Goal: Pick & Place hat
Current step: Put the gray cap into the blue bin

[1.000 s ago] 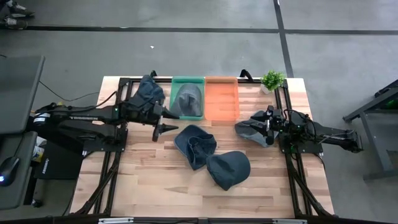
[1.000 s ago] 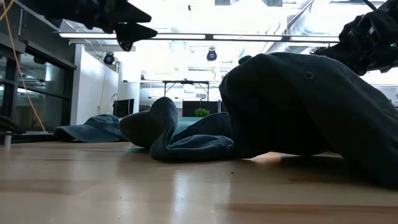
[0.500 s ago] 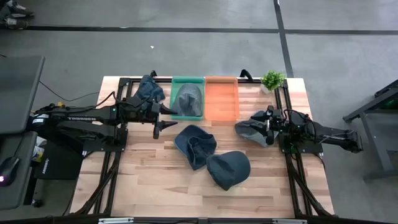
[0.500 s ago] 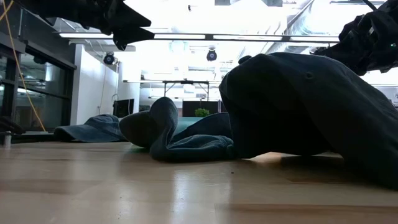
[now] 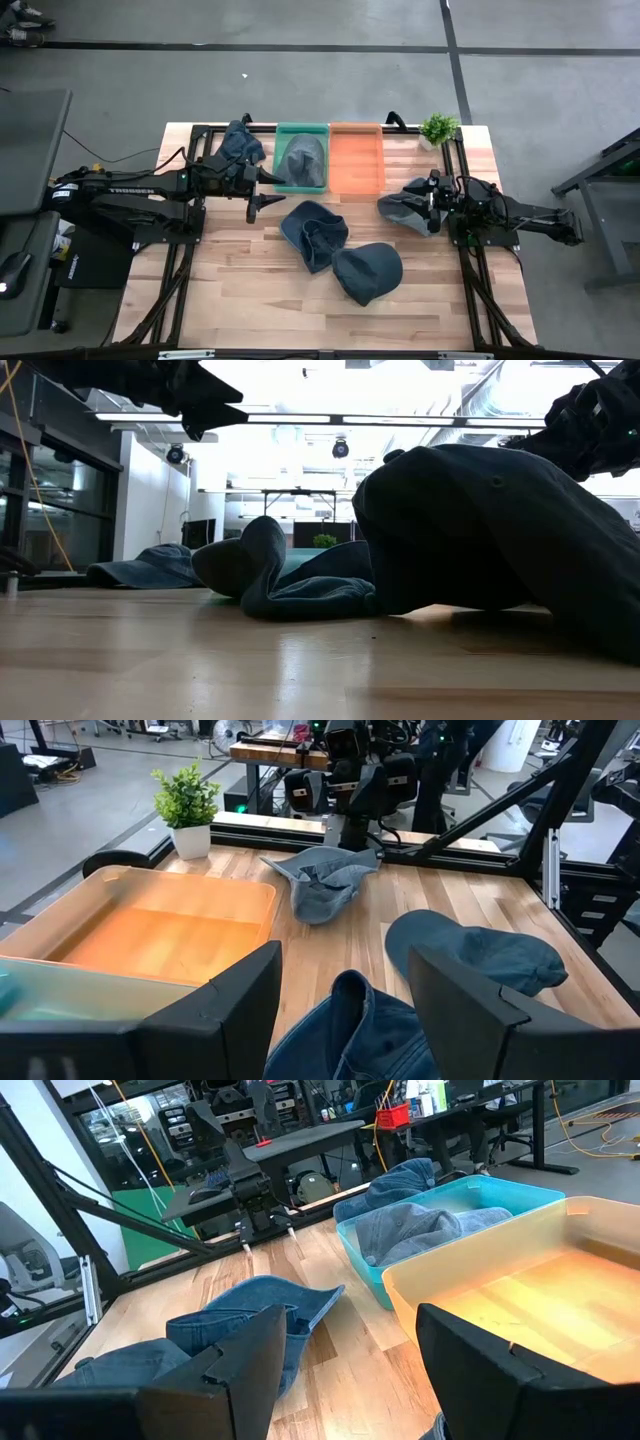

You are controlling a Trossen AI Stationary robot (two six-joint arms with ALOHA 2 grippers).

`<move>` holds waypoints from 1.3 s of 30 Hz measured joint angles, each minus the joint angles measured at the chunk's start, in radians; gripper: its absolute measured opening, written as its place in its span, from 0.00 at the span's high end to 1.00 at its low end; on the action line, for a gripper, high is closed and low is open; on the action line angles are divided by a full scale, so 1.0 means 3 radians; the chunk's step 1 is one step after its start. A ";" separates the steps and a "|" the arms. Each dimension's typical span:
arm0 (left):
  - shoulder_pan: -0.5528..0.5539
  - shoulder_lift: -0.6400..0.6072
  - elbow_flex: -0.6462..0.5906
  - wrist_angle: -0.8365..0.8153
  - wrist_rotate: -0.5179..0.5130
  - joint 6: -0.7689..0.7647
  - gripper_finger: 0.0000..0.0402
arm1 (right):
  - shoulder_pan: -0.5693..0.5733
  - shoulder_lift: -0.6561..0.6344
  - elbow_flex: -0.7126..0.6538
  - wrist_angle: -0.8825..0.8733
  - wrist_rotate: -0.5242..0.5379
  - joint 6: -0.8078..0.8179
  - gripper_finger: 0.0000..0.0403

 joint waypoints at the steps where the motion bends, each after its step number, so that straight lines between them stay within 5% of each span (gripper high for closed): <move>1: 0.0000 0.0000 0.0000 0.0000 0.0000 -0.0001 0.47 | 0.0000 0.0000 0.0000 0.0000 0.0000 0.0000 0.45; 29: 0.0000 0.0001 0.0000 -0.0001 0.0003 -0.0002 0.47 | 0.0001 0.0001 0.0000 0.0053 -0.0169 0.0327 0.45; 39: 0.0000 0.0001 0.0000 -0.0002 0.0004 -0.0002 0.47 | 0.0001 0.0219 0.0384 -0.0293 0.0192 0.0035 0.45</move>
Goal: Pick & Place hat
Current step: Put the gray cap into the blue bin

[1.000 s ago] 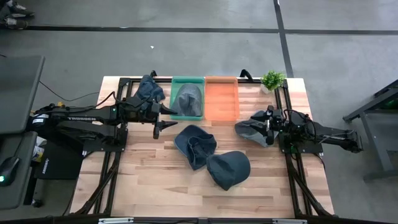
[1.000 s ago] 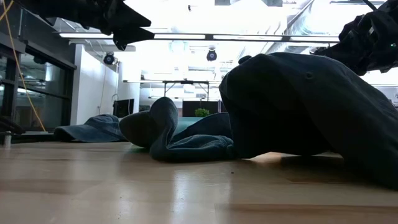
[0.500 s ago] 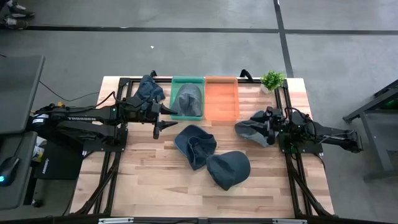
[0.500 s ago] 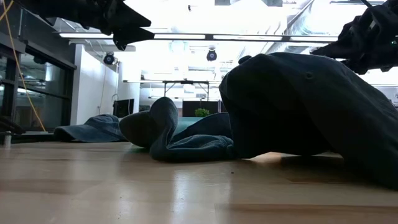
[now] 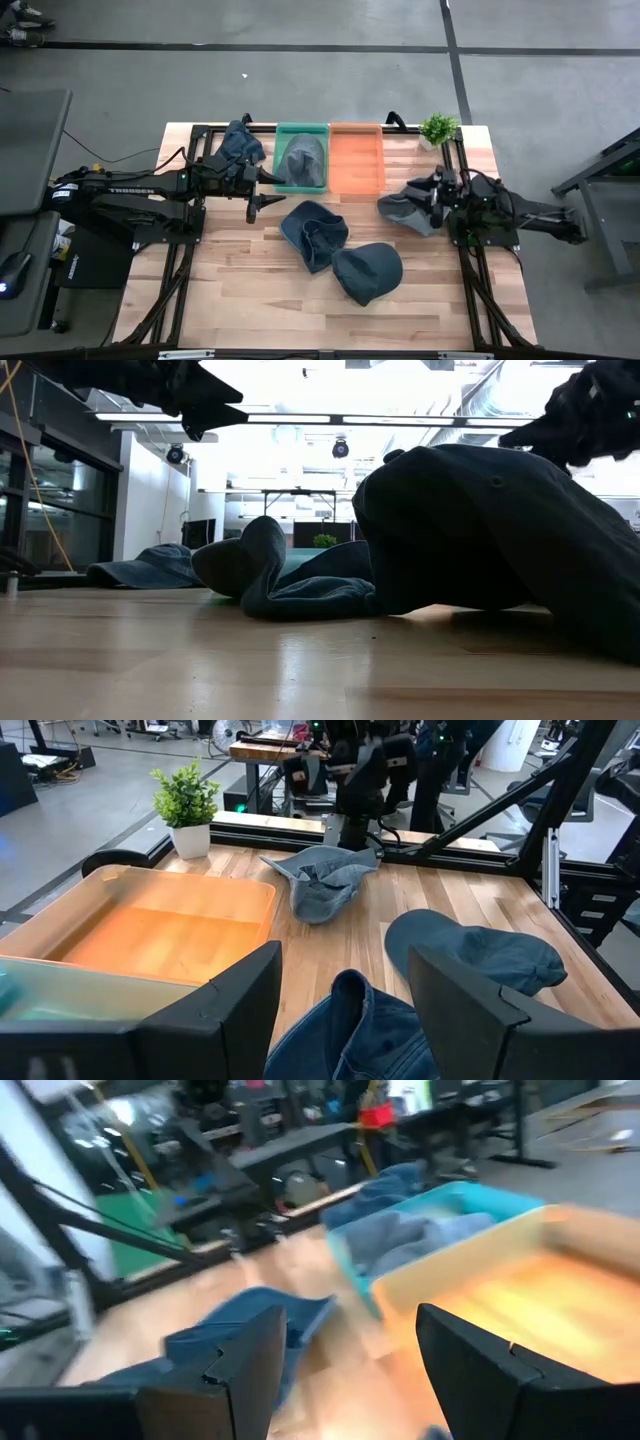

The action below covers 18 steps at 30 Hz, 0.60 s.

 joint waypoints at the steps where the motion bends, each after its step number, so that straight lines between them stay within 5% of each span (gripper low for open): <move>1: -0.0001 0.0000 0.0000 0.0000 0.0000 0.0000 0.47 | -0.0001 0.0076 0.0090 -0.0093 0.0074 -0.0065 0.45; 7: 0.0000 0.0000 0.0000 -0.0011 0.0000 0.0000 0.47 | -0.0001 0.0737 0.0695 -0.0693 0.0265 -0.0199 0.45; 18: -0.0001 0.0000 -0.0001 -0.0047 0.0000 -0.0001 0.47 | 0.0010 0.2057 0.1694 -0.1930 -0.0071 0.0626 0.45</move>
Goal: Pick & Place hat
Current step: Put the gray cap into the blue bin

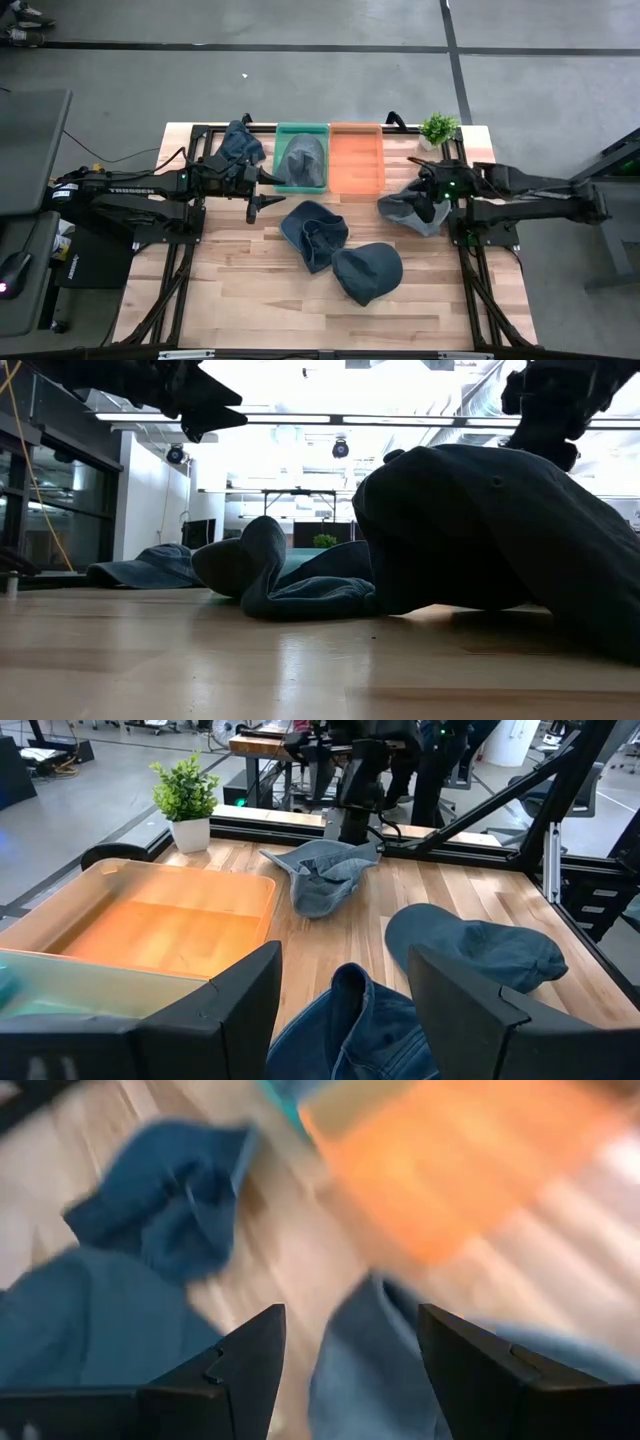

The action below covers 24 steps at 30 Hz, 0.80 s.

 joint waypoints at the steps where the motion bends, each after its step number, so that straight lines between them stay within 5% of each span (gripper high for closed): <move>1: -0.0001 0.0000 0.0000 0.0000 0.0000 -0.0001 0.47 | 0.0013 0.0100 0.0078 -0.0119 -0.0046 0.0079 0.45; 11: -0.0001 0.0000 0.0000 0.0001 0.0000 0.0001 0.47 | 0.0395 0.0807 0.0348 -0.0679 -0.0553 0.0371 0.45; 20: -0.0001 0.0000 0.0000 0.0001 -0.0001 0.0000 0.47 | 0.1119 0.0993 0.0348 -0.0655 -0.0064 0.0039 0.45; 24: 0.0000 0.0000 0.0000 0.0002 0.0000 0.0000 0.47 | 0.1261 0.1153 0.0348 -0.0621 0.0061 0.0445 0.45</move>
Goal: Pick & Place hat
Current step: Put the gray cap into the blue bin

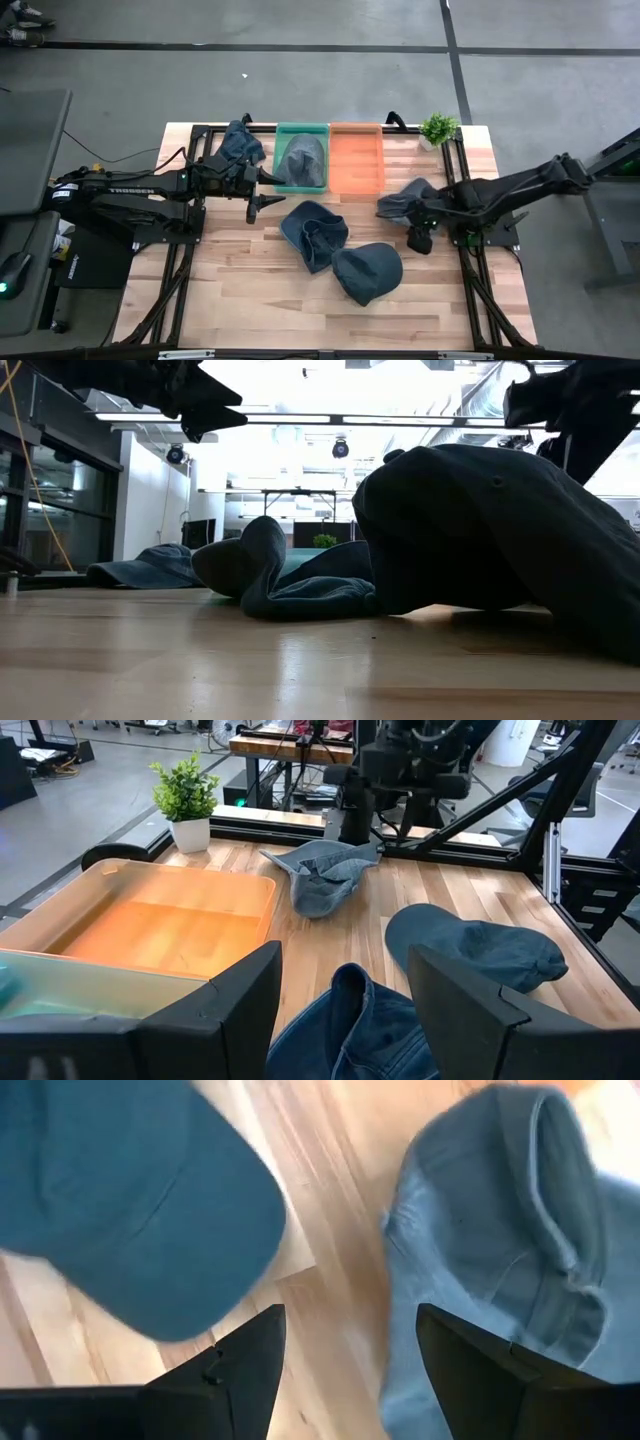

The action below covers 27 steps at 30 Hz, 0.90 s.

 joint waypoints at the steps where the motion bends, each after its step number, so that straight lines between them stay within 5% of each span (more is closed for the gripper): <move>1: 0.0000 0.0000 0.0000 0.0000 0.0000 0.0000 0.47 | 0.0029 0.0047 0.0000 0.0054 -0.0058 0.0030 0.45; 12: 0.0000 0.0001 0.0000 0.0001 -0.0001 -0.0001 0.47 | 0.0392 0.0393 0.0000 0.0696 -0.0301 -0.0148 0.45; 20: 0.0000 0.0001 0.0000 0.0000 0.0000 0.0000 0.47 | 0.0543 0.0457 0.0000 0.0760 0.0211 -0.0154 0.45; 27: 0.0001 0.0001 0.0000 0.0000 0.0000 0.0000 0.47 | 0.0627 0.0466 0.0000 0.0746 0.0263 -0.0063 0.45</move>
